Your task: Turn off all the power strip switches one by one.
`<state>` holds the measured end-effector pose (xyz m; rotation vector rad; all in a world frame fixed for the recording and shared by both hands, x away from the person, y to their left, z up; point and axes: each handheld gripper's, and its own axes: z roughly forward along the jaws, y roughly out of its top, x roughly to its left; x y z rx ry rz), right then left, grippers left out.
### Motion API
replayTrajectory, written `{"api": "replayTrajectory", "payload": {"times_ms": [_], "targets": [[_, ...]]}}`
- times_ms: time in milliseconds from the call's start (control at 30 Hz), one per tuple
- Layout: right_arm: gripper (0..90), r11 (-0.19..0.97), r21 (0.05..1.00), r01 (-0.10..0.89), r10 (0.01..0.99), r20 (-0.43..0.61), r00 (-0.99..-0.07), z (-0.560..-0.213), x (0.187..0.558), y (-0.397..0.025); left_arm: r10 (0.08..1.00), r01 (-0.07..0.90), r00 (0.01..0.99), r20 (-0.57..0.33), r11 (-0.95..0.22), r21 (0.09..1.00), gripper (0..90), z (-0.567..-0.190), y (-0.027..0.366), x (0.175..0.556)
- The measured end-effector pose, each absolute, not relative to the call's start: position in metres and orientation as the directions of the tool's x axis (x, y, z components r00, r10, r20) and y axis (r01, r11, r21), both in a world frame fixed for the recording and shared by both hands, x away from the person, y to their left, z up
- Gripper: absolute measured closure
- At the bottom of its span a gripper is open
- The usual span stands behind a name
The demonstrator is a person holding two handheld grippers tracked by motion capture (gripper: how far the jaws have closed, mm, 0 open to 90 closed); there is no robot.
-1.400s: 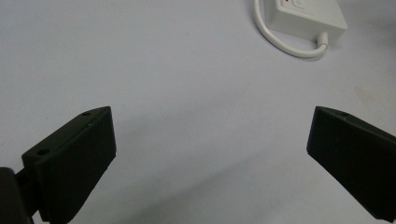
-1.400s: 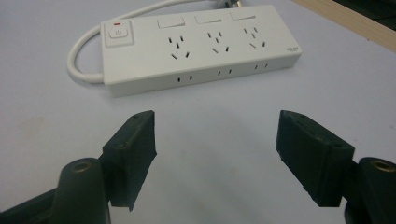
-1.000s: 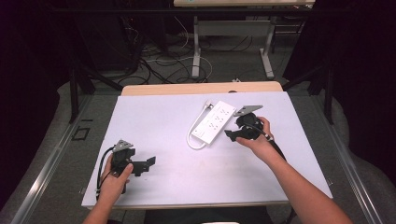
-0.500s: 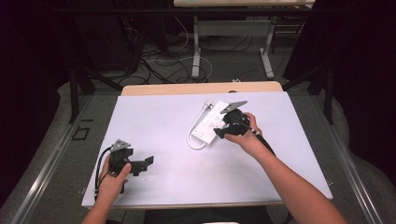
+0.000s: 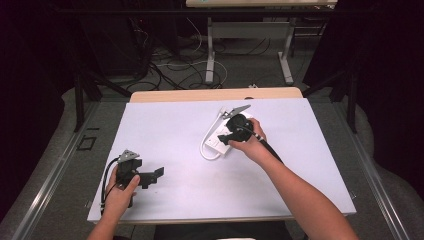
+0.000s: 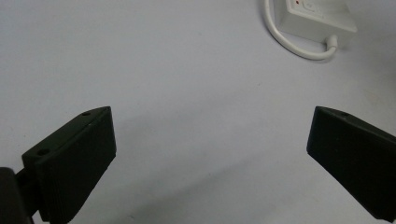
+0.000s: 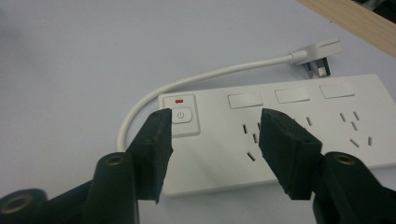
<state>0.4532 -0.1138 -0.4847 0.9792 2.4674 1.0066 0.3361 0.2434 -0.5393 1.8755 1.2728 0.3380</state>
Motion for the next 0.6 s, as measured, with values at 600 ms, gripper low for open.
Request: {"api": "replayTrajectory", "payload": {"times_ms": [600], "targets": [[67.3, 0.503, 0.69, 0.52, 0.715, 0.005, -0.699, -0.494, 0.467, -0.098, 0.866, 0.646, 0.449, -0.22, -0.145, 0.75, 1.3, -0.54, 0.245, 0.336]]}}
